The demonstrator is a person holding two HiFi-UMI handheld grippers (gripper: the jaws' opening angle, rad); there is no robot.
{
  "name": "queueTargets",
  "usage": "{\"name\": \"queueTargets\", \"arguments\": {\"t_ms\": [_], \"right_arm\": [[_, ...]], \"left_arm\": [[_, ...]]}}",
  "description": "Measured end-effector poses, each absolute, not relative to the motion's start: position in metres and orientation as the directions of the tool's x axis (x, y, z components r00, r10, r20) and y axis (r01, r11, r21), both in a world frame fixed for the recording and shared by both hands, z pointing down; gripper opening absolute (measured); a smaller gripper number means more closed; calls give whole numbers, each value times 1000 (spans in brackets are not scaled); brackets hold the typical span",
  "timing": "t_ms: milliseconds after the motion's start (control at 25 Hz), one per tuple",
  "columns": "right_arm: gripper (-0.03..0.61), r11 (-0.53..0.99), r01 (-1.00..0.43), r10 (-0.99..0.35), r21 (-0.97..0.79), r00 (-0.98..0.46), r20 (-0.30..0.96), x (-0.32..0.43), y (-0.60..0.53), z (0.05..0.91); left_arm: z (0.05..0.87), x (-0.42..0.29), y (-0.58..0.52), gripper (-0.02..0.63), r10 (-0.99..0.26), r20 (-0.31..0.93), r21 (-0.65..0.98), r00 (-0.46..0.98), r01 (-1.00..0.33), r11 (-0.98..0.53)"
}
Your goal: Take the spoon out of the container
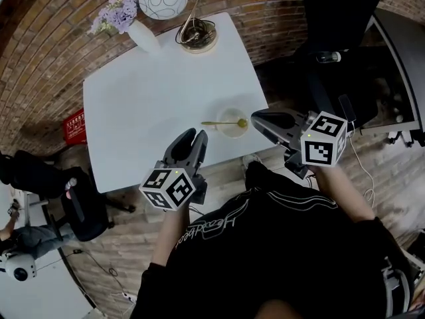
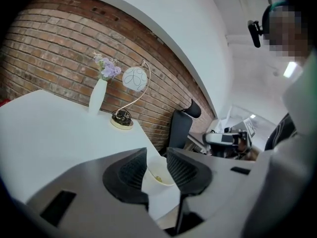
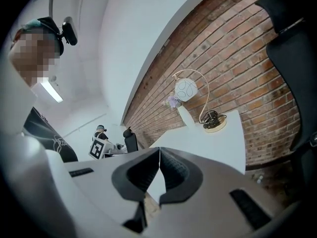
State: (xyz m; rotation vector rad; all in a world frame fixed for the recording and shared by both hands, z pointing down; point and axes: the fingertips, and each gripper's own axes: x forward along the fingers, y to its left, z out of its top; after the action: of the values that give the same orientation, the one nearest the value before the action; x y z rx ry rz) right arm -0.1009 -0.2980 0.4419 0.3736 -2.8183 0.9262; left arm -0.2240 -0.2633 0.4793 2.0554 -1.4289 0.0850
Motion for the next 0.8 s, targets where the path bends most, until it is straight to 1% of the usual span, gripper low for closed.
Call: {"name": "queueTargets", "arguments": {"t_ms": [120,360,600,800], "right_arm": [[-3,772,-293,-187,-564,-953,240,-100,-304,446],[-3,752,-322,-202,-575,-943,264,-89,-315,457],[-3,738,-343,-214,-581,-936,280,-81,-321,465],[-3,730,-350,-213,-587,-933,290,-80,-321,471]], "left_arm": [[492,-226,-270,124,-816,407,464,410,-863,-202],[515,-225,-285,124,-803,427,499,415,-849,-173],[538,-222,-292,126,-792,466,484,395,-863,-145],[544,-221,-295,124,-798,457,498,394,-856,-137]]}}
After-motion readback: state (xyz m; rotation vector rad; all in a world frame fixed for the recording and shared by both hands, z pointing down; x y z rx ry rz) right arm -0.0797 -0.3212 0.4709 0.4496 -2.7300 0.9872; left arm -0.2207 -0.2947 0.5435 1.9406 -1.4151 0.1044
